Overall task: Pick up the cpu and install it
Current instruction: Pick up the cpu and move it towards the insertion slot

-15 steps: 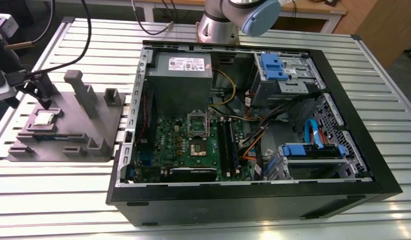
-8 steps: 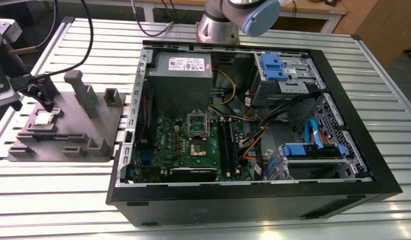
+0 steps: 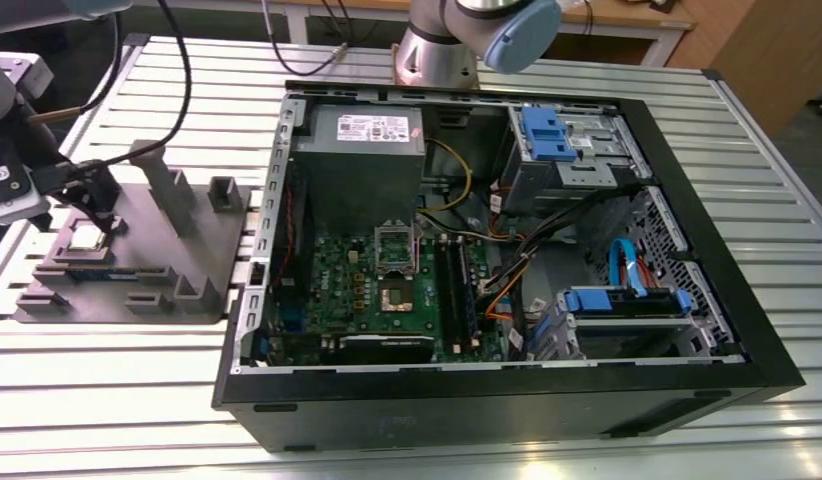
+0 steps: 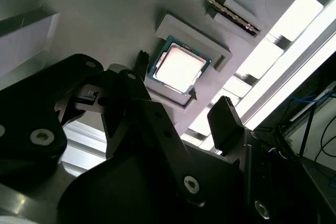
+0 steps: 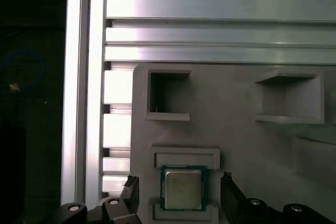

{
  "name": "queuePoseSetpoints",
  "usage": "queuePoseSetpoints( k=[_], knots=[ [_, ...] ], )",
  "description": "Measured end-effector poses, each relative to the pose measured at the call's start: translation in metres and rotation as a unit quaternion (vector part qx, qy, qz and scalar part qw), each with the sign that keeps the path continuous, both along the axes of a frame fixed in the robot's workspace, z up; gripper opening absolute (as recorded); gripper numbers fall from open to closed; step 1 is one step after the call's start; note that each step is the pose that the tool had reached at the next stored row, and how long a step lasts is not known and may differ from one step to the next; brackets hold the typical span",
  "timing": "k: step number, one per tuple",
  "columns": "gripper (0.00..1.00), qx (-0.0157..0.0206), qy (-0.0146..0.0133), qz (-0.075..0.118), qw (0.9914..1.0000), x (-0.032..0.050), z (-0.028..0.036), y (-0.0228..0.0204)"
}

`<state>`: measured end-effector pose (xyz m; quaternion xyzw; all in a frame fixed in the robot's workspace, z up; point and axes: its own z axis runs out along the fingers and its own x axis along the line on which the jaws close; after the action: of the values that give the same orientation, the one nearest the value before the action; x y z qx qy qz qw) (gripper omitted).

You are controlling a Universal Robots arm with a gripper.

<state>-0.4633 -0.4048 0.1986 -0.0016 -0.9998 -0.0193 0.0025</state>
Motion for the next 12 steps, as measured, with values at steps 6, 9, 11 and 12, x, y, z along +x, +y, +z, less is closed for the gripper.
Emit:
queuePoseSetpoints(
  k=[6,9,11,12],
  knots=[
    [0.72,0.0,-0.0005,0.0,1.0,0.0006,-0.0102,-0.0001],
    [0.72,0.0,-0.0005,0.0,1.0,0.0008,-0.0128,-0.0001],
    [0.72,0.0006,-0.0004,0.0,1.0,0.0008,-0.014,-0.0001],
    [0.72,0.0012,-0.0005,0.0,1.0,0.0008,-0.0145,-0.0001]
  ],
)
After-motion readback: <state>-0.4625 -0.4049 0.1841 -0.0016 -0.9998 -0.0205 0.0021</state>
